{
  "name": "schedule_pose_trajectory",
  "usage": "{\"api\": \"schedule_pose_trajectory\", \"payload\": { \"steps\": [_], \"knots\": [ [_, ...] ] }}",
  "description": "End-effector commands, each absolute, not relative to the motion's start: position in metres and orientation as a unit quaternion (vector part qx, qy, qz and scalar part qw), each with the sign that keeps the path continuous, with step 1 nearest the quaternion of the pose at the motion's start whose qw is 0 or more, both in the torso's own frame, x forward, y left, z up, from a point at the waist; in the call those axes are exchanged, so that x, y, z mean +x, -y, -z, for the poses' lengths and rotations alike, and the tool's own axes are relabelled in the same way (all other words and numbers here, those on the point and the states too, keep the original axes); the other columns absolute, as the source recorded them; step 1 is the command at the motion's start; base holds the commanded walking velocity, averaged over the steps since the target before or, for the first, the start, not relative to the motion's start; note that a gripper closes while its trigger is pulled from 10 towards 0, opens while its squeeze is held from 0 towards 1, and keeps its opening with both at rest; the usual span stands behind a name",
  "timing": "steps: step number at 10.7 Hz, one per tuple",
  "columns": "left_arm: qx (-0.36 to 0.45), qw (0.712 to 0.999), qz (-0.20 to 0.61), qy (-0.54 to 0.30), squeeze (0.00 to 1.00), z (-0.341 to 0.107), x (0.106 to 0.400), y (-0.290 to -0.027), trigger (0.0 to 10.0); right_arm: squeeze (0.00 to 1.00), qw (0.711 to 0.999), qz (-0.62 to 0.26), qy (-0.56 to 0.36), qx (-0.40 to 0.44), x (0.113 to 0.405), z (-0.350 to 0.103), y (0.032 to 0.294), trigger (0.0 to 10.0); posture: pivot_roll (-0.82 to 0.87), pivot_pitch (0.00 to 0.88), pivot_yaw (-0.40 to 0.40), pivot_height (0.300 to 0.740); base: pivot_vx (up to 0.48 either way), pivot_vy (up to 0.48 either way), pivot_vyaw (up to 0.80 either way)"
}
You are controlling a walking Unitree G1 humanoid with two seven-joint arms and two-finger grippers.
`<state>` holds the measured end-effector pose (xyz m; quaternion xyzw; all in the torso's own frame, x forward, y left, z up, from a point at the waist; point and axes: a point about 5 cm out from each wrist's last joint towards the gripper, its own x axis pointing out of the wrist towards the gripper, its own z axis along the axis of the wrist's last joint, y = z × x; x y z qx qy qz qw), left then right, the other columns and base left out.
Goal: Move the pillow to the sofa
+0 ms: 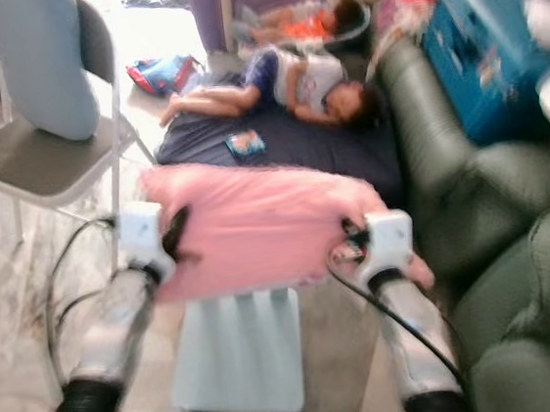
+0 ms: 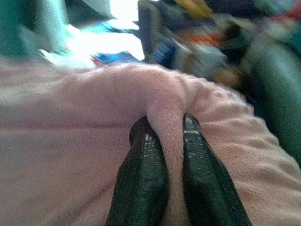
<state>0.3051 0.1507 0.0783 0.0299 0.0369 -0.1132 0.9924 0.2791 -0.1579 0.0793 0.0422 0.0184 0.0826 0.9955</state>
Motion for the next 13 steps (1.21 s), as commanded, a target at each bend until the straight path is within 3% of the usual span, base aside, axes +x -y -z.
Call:
{"api": "schedule_pose_trajectory", "payload": {
  "steps": [1,8,11,13],
  "knots": [
    [0.031,0.995,0.089,-0.043,0.0,-0.075,0.302,-0.162,10.0,0.0,0.995,-0.095,0.003,0.043,0.281,-0.088,0.151,10.0,-0.03,0.0,-0.089,0.74,0.0,0.0,0.0],
    [0.016,0.993,0.108,-0.054,0.0,-0.074,0.298,-0.157,10.0,0.0,0.996,-0.063,-0.021,0.056,0.28,-0.08,0.156,10.0,-0.03,0.005,-0.078,0.74,0.0,0.0,0.0],
    [0.015,0.992,0.108,-0.063,0.0,-0.072,0.298,-0.157,10.0,0.0,0.996,-0.06,-0.027,0.053,0.28,-0.078,0.158,10.0,-0.03,0.01,-0.078,0.74,-0.095,0.0,-0.73],
    [0.012,0.992,0.11,-0.065,0.0,-0.072,0.298,-0.156,10.0,0.0,0.997,-0.058,-0.028,0.051,0.28,-0.077,0.159,10.0,-0.04,0.013,-0.078,0.74,-0.292,0.0,0.0]
  ]
}}
